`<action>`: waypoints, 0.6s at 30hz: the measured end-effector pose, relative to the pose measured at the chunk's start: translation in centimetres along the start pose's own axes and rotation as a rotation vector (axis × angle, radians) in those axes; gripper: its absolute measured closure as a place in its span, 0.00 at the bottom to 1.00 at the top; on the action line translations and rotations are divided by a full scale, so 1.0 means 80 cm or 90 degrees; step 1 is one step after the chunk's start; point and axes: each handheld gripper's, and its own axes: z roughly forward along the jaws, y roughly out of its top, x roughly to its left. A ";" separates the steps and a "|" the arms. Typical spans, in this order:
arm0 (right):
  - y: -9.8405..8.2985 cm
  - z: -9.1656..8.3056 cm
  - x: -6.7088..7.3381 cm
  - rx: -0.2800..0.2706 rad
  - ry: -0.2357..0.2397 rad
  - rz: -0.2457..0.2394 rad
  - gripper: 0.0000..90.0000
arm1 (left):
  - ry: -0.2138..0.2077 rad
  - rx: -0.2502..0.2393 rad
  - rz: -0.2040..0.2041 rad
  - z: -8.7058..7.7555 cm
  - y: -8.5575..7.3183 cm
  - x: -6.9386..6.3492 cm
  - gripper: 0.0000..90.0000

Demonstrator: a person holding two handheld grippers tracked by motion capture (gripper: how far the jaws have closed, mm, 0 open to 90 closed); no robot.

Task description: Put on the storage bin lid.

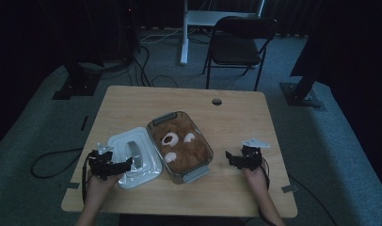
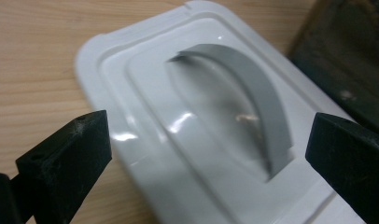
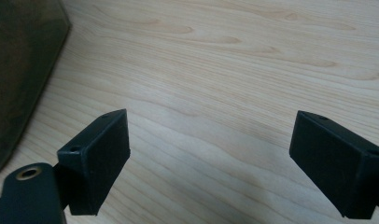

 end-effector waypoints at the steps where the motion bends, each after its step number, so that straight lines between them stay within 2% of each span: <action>1: 0.001 0.001 0.001 -0.002 0.000 -0.002 0.13 | -0.002 0.002 0.004 0.003 0.002 -0.004 0.01; 8: 0.005 0.007 0.007 0.002 0.004 -0.002 0.13 | 0.001 0.036 0.013 0.033 0.009 -0.021 0.01; 12: 0.009 0.010 0.011 0.000 0.010 -0.003 0.13 | 0.017 0.055 0.010 0.053 0.011 -0.026 0.01; 17: 0.013 0.014 0.020 0.001 0.019 -0.006 0.13 | 0.020 0.060 0.005 0.070 0.012 -0.030 0.01; 18: 0.014 0.016 0.022 0.003 0.019 -0.009 0.13 | 0.020 0.058 0.004 0.071 0.012 -0.030 0.05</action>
